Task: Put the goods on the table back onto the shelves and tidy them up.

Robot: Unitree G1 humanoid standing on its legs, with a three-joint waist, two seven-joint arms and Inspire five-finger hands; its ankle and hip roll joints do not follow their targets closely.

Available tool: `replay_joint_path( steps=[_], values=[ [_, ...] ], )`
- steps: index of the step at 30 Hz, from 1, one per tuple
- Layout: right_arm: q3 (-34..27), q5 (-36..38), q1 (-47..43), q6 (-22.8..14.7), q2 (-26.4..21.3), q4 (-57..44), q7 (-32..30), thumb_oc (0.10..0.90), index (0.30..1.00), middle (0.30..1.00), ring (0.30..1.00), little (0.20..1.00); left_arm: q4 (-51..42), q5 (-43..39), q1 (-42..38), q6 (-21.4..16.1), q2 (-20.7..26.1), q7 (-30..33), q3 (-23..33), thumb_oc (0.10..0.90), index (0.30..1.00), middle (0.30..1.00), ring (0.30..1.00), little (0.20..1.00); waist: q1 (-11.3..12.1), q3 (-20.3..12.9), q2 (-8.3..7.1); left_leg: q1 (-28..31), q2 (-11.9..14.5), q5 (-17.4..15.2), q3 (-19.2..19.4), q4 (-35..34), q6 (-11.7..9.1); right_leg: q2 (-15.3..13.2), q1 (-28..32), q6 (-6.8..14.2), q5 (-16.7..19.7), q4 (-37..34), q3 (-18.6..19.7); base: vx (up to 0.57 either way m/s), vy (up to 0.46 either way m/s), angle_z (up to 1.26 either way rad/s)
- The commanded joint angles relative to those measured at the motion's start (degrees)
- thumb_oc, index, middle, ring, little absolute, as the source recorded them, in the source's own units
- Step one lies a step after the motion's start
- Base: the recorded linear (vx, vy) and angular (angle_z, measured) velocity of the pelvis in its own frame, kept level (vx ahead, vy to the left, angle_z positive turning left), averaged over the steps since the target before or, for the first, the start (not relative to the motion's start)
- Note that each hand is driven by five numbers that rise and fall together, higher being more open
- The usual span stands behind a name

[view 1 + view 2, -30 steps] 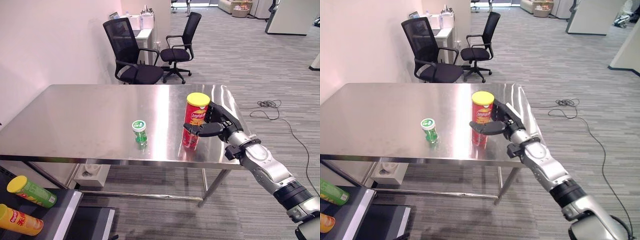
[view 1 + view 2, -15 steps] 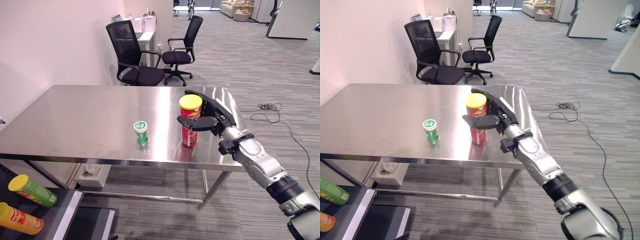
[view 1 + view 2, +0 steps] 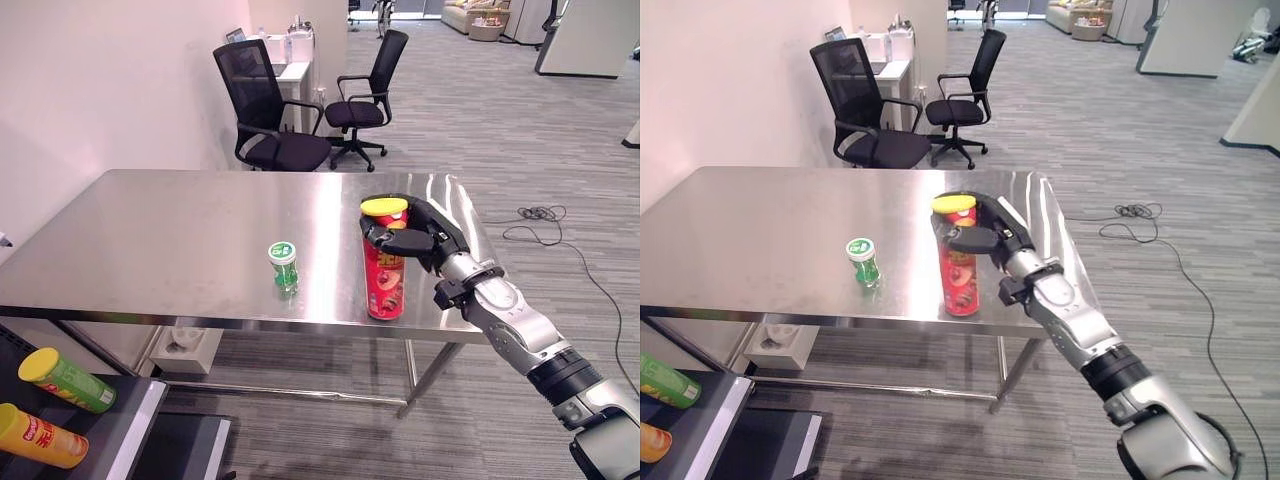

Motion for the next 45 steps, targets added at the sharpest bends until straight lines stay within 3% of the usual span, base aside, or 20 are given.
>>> replay_joint_path(
  steps=[1, 8, 12, 18, 20, 21, 23, 24, 27, 28, 31, 32, 34, 37, 39, 40, 41, 43, 45],
  values=[
    [-3.4, 0.4, -10.7, -5.4, -0.1, 0.9, -1.0, 0.4, 0.3, 0.3, 0.3, 0.3, 6.0, 0.1, 5.7, 1.1, -4.4, -1.3, -4.2, 0.8, 0.9, 0.9, 0.9, 0.9, 2.4, -0.6, -1.78, -0.1, -4.2, -4.2, -3.2, 0.0, 1.4, 4.2, -2.1, -5.6, 8.1, 0.3, 1.5, 0.0, 0.0, 0.0],
    [-10.7, -5.3, -7.4, -7.8, -0.7, -6.8, -5.9, 0.4, 0.3, 0.3, 0.3, 0.3, 5.9, 0.7, 3.9, 0.9, -3.5, -0.4, -2.8, 0.8, 0.9, 0.9, 0.9, 0.9, 1.2, -0.1, -1.53, -0.2, -4.4, -4.3, -3.0, 0.0, 1.7, 3.9, -2.5, -5.6, 8.4, 0.3, 1.8, -0.01, 0.003, 0.0],
    [-18.2, -18.5, -4.2, -8.0, 4.4, -17.9, -10.7, 0.4, 0.3, 0.3, 0.3, 0.3, 5.5, 2.9, 0.7, 0.5, -2.3, 1.6, -1.3, 0.8, 0.9, 0.9, 0.9, 0.9, 0.4, 0.9, -0.55, -0.4, -4.4, -4.2, -2.9, 0.0, 2.0, 3.0, -3.3, -5.5, 8.1, 2.9, 1.7, -0.04, -0.007, -0.01],
    [-21.4, -31.6, -2.1, -6.5, 8.4, -29.2, -13.2, 0.4, 0.3, 0.3, 0.3, 0.3, 5.5, 5.6, -1.9, 1.0, -1.5, 3.7, -1.4, 0.8, 0.9, 0.9, 0.9, 0.9, -1.2, 2.3, 1.89, -0.7, -3.2, -3.3, -2.4, 0.0, 1.8, 1.9, -6.1, -4.8, 6.5, 12.7, 1.5, -0.08, -0.018, -0.05],
    [-24.8, -36.1, 2.0, -5.9, 8.7, -33.7, -13.7, 0.4, 0.3, 0.3, 0.3, 0.3, 4.5, 6.7, -2.4, 0.6, -1.0, 4.3, -1.8, 0.8, 0.9, 0.9, 0.9, 0.9, -2.1, 2.9, 2.33, -1.7, -2.9, -2.6, -3.9, 0.0, 1.8, 3.3, -7.4, -4.4, 5.3, 15.9, 6.4, -0.11, -0.072, 0.11],
    [-26.4, -38.6, 3.8, -5.3, 8.6, -36.4, -13.7, 0.4, 0.3, 0.3, 0.3, 0.3, 3.9, 7.2, -2.6, 0.5, -0.8, 4.6, -2.1, 0.8, 0.9, 0.9, 0.9, 0.9, -2.7, 3.2, 2.38, -2.2, -3.0, -2.4, -5.2, 0.0, 2.1, 4.8, -7.8, -4.5, 4.1, 16.4, 11.0, -0.1, -0.07, 0.54],
    [-29.9, -41.6, 7.1, -5.1, 8.6, -40.3, -13.8, 0.4, 0.3, 0.3, 0.3, 0.3, 2.5, 7.8, -3.5, 0.1, -0.3, 4.9, -2.9, 0.8, 0.9, 0.9, 0.9, 0.9, -3.7, 3.5, 1.73, -3.2, -3.4, -1.9, -7.7, 0.0, 2.7, 6.9, -7.7, -5.4, 3.1, 15.1, 18.9, -0.11, -0.101, 0.69],
    [-31.2, -42.7, 8.4, -5.1, 9.3, -42.1, -13.4, 0.4, 0.3, 0.3, 0.3, 0.3, 2.1, 8.0, -4.2, -0.1, 0.1, 5.0, -3.1, 0.8, 0.9, 0.9, 0.9, 0.9, -4.0, 3.7, 1.33, -3.5, -3.4, -1.6, -8.4, 0.0, 2.8, 7.4, -7.5, -6.0, 3.0, 14.0, 20.8, -0.1, -0.088, 0.83],
    [-31.9, -44.2, 9.9, -4.9, 11.5, -45.3, -12.0, 0.4, 0.3, 0.3, 0.3, 0.3, 2.5, 8.2, -6.3, 0.0, 1.2, 5.4, -3.7, 0.8, 0.9, 0.9, 0.9, 0.9, -3.5, 3.6, 0.47, -4.6, -3.3, -0.5, -8.5, 0.0, 2.8, 6.6, -5.7, -7.0, 3.5, 9.2, 18.8, -0.21, -0.202, 0.71],
    [-34.5, -47.1, 14.9, -4.8, 14.5, -50.9, -9.4, 0.4, 0.3, 0.3, 0.3, 0.3, 1.4, 9.2, -8.0, 0.3, 1.9, 5.5, -3.9, 0.8, 0.9, 0.9, 0.9, 0.9, -3.3, 3.6, -0.35, -7.1, -2.5, 1.4, -10.3, 0.0, 1.9, 7.7, -2.9, -8.0, 2.7, 3.2, 17.7, -0.2, -0.2, 0.26],
    [-35.1, -47.9, 16.2, -4.9, 15.4, -51.9, -9.2, 0.4, 0.3, 0.3, 0.3, 0.3, 1.2, 9.4, -8.4, 0.3, 1.8, 5.5, -4.2, 0.8, 0.9, 0.9, 0.9, 0.9, -3.7, 3.8, -0.66, -8.2, -2.3, 2.1, -11.0, 0.0, 1.5, 8.4, -2.0, -8.4, 3.0, 1.3, 17.7, -0.2, -0.187, 0.54],
    [-36.5, -49.6, 19.0, -5.5, 16.9, -54.4, -8.2, 0.4, 0.3, 0.3, 0.3, 0.3, 0.8, 10.2, -9.5, 0.4, 1.6, 5.4, -5.3, 0.8, 0.9, 0.9, 0.9, 0.9, -4.3, 4.5, -1.13, -10.1, -1.5, 3.2, -12.6, 0.0, 1.2, 10.3, -1.6, -9.1, 2.8, 0.2, 18.8, -0.17, -0.145, 0.3],
    [-37.6, -48.8, 20.6, -5.7, 18.0, -55.1, -7.9, 0.4, 0.3, 0.3, 0.3, 0.3, 1.1, 10.3, -9.6, 0.3, 1.4, 5.6, -5.7, 0.8, 0.9, 0.9, 0.9, 0.9, -4.7, 4.9, -1.28, -10.8, -0.9, 3.5, -13.4, 0.0, 0.9, 11.0, -1.9, -9.4, 2.9, 0.2, 18.5, -0.25, -0.199, 0.44],
    [-38.4, -47.4, 25.2, -6.3, 20.2, -57.7, -6.1, 0.4, 0.3, 0.3, 0.3, 0.3, 3.0, 10.0, -9.8, 0.9, 1.7, 5.7, -5.4, 0.8, 0.9, 0.9, 0.9, 0.9, -5.5, 6.2, -1.74, -13.1, 0.5, 2.8, -14.0, 0.4, 0.6, 13.3, -2.0, -10.2, 2.3, 0.2, 16.5, -0.24, -0.188, 0.39],
    [-39.4, -47.1, 26.4, -6.2, 20.6, -58.1, -5.8, 0.4, 0.3, 0.3, 0.3, 0.3, 3.4, 9.6, -9.6, 0.9, 1.7, 5.8, -5.1, 0.8, 0.9, 0.9, 0.9, 0.9, -5.9, 6.9, -1.86, -14.2, 0.7, 2.9, -13.7, 1.4, 0.6, 13.4, -2.0, -10.3, 2.6, 0.2, 15.9, -0.18, -0.062, 0.34],
    [-40.0, -46.4, 27.6, -6.2, 21.4, -58.5, -5.5, 0.4, 0.3, 0.3, 0.3, 0.3, 3.7, 9.3, -9.1, 0.9, 1.7, 5.8, -4.9, 0.8, 0.9, 0.9, 0.9, 0.9, -6.7, 7.7, -2.46, -16.2, 0.9, 1.9, -11.6, 4.2, 1.1, 13.0, -2.3, -10.4, 3.4, 0.2, 15.1, -0.3, -0.013, 0.37],
    [-40.3, -46.0, 29.3, -5.8, 22.9, -59.6, -5.0, 0.4, 0.3, 0.3, 0.3, 0.3, 3.9, 8.7, -8.4, 0.9, 1.5, 5.5, -4.2, 0.8, 0.9, 0.9, 0.9, 0.9, -8.7, 7.7, -3.39, -16.2, 1.9, 0.1, -4.3, 8.6, 2.3, 12.0, -3.4, -10.4, 4.4, 0.2, 13.5, -0.35, 0.003, 0.49],
    [-40.6, -45.7, 30.1, -5.7, 23.9, -60.2, -4.6, 0.4, 0.3, 0.3, 0.3, 0.3, 4.4, 8.7, -8.1, 0.7, 1.8, 5.6, -3.7, 0.8, 0.9, 0.9, 0.9, 0.9, -9.2, 7.5, -3.56, -15.1, 2.5, -0.9, -2.0, 10.9, 2.2, 11.7, -3.8, -10.5, 4.8, 0.2, 13.3, -0.2, 0.04, 0.65],
    [-42.1, -45.1, 31.4, -5.3, 25.1, -60.8, -4.4, 0.4, 0.3, 0.3, 0.3, 0.3, 4.9, 10.4, -7.3, 0.5, 2.5, 6.3, -3.9, 0.8, 0.9, 0.9, 0.9, 0.9, -11.7, 6.9, -4.23, -9.2, 4.2, -4.8, 2.3, 16.6, 2.6, 10.0, -5.0, -10.5, 6.6, 0.2, 10.9, -0.2, 0.08, 0.28]
  ],
)
